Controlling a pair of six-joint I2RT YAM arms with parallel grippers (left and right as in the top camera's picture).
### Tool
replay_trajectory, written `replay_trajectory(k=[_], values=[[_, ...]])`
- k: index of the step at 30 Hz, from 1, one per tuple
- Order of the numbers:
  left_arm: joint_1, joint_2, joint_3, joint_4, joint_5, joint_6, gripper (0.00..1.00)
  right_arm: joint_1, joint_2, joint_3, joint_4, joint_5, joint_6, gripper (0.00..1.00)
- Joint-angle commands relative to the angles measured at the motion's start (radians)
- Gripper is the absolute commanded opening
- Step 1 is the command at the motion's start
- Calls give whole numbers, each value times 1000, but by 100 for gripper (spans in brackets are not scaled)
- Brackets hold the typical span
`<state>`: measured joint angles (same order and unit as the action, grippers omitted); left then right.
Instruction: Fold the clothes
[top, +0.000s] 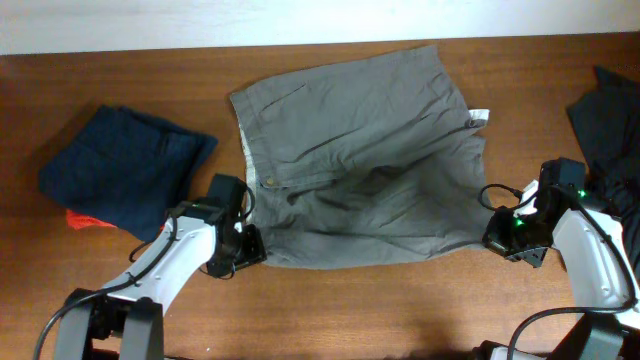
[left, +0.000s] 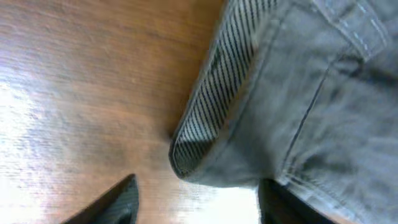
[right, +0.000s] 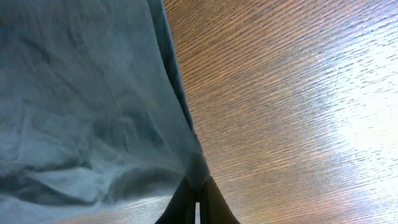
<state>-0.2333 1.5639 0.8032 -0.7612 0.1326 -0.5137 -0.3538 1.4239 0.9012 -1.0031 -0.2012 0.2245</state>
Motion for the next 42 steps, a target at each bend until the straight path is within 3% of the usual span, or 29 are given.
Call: replay_trajectory(k=[1,3,12,14,17,18,26,32,38,42], values=[[21,8,16,30,-76,-24,48,-6,-11,10,-3,-5,-11,4],[19,9,16,48,-89,-15,43,-6,-11,10,-3,-6,-11,4],[-15,108,16,76,-102,19,35,-6,-11,10,-3,-16,-11,4],[-23,137,16,68,-90,23,28,-6,-11,10,-3,-16,-11,4],[-26,148,16,46,-57,48,3,-6,-11,10,-3,-16,-11,4],[-25,144,18,33,-55,49,1,-6,-11,10,-3,-16,-11,4],[39,6,192,-245,-72,151,1,-6,-34,30,-23,-93,-79,4],[114,-200,362,-461,-122,175,1,-6,-183,119,-138,-101,-82,4],[118,-386,383,-561,-122,175,0,-7,-371,332,-262,-56,-24,4],[118,-455,383,-628,-122,175,0,-7,-402,505,-357,-6,-6,4]])
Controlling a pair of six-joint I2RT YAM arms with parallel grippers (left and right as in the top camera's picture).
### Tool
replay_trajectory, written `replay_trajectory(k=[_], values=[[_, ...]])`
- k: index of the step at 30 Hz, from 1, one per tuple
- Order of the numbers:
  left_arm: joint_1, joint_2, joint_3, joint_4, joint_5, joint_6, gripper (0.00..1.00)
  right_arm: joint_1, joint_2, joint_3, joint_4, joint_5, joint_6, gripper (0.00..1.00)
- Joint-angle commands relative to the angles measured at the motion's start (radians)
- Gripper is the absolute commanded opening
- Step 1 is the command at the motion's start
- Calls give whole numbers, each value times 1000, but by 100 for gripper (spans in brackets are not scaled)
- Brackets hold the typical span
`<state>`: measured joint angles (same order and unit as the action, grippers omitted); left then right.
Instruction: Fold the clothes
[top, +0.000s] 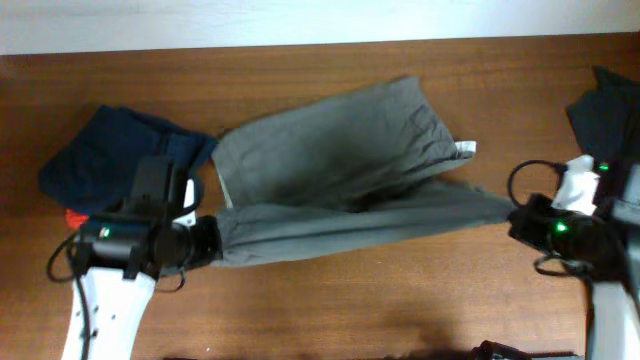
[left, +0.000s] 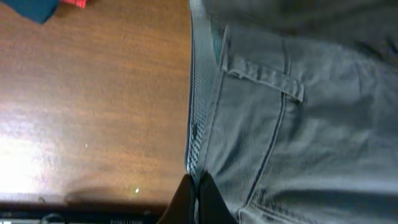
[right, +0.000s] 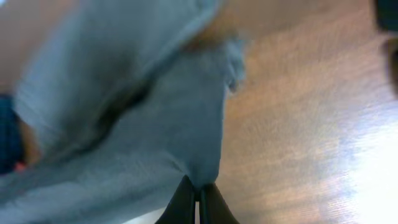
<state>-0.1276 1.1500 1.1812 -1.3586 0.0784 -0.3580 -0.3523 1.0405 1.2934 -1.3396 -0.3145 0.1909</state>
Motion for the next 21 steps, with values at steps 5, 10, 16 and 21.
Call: replay_trajectory(k=[5,10,16,21], values=[[13,-82,5,-83,-68,20,0,-8,3,281,-79,107,27,4],[13,-82,5,-90,-84,19,0,-8,86,298,-51,34,27,4],[13,-82,5,-89,-129,19,1,24,285,298,91,-18,-65,4],[13,-45,-62,70,-188,19,0,153,520,298,303,-75,-101,4]])
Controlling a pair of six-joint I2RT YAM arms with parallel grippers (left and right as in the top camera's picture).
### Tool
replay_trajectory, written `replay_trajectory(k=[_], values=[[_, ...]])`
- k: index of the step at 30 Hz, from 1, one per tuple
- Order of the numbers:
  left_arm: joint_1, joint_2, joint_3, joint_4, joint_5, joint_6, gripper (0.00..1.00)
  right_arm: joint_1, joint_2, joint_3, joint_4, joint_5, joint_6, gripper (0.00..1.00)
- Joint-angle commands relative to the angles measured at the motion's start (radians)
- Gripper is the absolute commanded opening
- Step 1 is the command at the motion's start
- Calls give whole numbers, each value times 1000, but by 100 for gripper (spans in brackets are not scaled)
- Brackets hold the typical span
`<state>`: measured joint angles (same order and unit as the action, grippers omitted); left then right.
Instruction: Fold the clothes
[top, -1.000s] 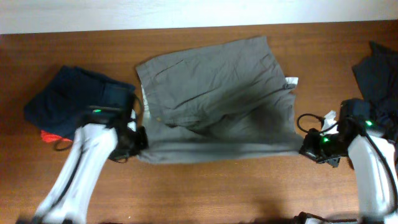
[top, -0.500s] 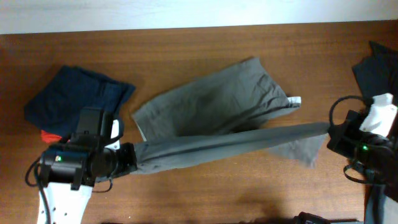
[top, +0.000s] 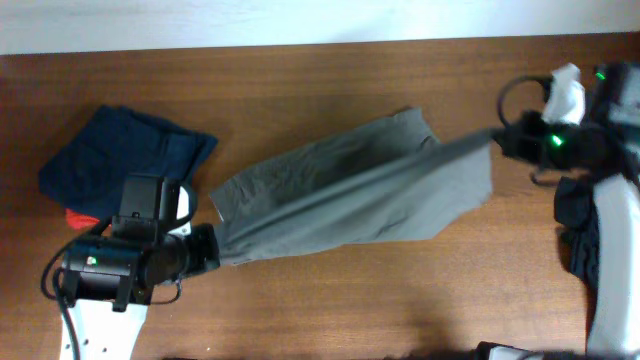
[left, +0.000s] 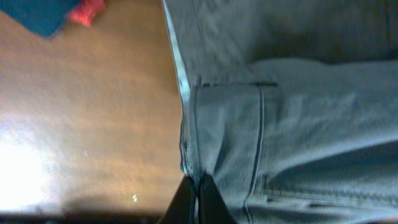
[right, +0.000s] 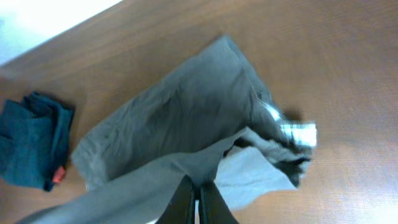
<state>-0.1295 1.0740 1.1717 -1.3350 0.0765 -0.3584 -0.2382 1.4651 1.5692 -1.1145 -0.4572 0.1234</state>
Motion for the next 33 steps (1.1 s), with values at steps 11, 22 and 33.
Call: replay_trajectory(k=[11,22,33], values=[[14,385,-98,365,-250,69,1,88,298,22,309,87,-11,4],[15,573,-98,607,-352,129,3,153,414,22,475,181,-7,4],[29,612,-98,660,-394,129,84,144,492,23,475,253,15,51]])
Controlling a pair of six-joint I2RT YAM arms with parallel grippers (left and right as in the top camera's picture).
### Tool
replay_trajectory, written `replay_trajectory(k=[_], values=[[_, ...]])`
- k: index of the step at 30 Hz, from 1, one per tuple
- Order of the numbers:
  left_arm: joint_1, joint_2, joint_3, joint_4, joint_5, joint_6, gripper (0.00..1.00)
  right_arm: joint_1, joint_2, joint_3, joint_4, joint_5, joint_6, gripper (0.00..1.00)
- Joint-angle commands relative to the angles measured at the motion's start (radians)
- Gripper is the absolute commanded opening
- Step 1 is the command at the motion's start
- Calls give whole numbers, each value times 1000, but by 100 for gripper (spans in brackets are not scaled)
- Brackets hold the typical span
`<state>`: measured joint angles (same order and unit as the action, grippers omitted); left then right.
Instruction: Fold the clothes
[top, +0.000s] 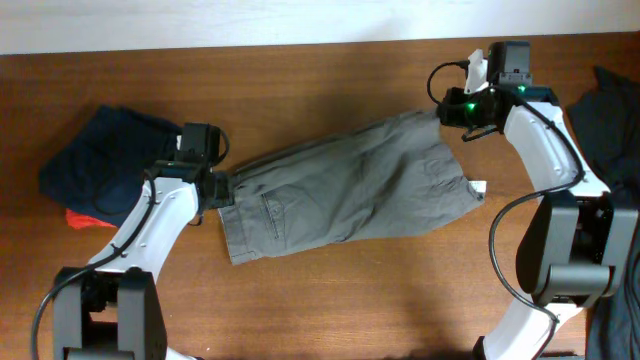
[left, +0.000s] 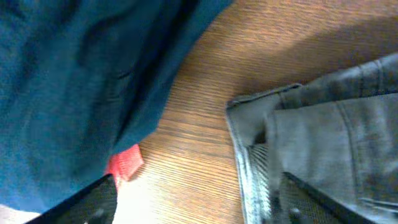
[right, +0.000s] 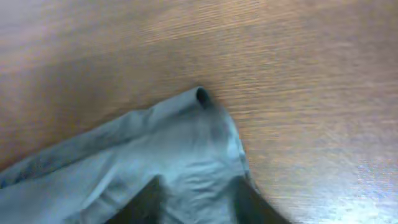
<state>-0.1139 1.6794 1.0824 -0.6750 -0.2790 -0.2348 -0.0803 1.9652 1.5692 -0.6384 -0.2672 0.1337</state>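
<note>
Grey shorts (top: 350, 195) lie folded in half on the wooden table (top: 330, 300), slanting from lower left to upper right. My left gripper (top: 218, 188) stands open at the waistband end. In the left wrist view the gripper (left: 199, 208) straddles the waistband corner (left: 249, 124), its fingers (left: 93, 199) wide apart. My right gripper (top: 452, 110) is open at the shorts' far right corner. In the right wrist view that gripper (right: 199, 205) hovers over the hem corner (right: 202, 96) with grey cloth under its spread fingers (right: 143, 202).
A folded navy garment (top: 110, 160) with a red item (top: 85, 218) beneath it lies at the left, close to my left arm. Dark clothing (top: 605, 110) is piled at the right edge. A white tag (top: 478, 185) sticks out of the shorts.
Both grippers were shut on the shorts' raised edge. Now the shorts lie flat, folded in half, and both grippers are open, the left farther back and the right to the left of where it was.
The shorts lay spread flat, my right gripper shut on the near right corner and my left open at the near waistband corner. Then both held the near edge up, later farther back. Now that edge lies over the far one, released.
</note>
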Motion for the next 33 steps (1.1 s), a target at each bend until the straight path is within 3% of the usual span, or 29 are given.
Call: replay_trajectory(k=[1,9,12,14,15,16,17,21,25,29,33], values=[[18,5,-6,-11,-27,5,84,-19,-13,23,-10,62,5,52],[23,-76,38,-129,-8,6,75,-59,-87,24,-139,40,5,57],[23,-158,64,-138,6,6,71,-58,-101,24,-224,27,6,46],[23,-215,70,-133,64,19,40,-53,-97,23,-296,-8,6,24],[23,-235,70,-130,114,44,18,-48,-93,18,-323,-19,6,15],[23,-247,70,-130,166,71,6,-41,-89,8,-348,-25,6,11],[23,-251,68,-134,223,97,0,-32,-86,-7,-363,-24,18,9],[15,-216,31,-124,397,201,0,12,-72,-117,-336,-49,66,4],[-10,-119,-25,-106,476,300,0,57,-72,-253,-241,-128,39,4],[-34,5,-46,-68,472,323,2,65,-72,-335,-169,-98,68,4],[-27,105,-46,21,346,262,2,46,-72,-372,-180,20,115,4]])
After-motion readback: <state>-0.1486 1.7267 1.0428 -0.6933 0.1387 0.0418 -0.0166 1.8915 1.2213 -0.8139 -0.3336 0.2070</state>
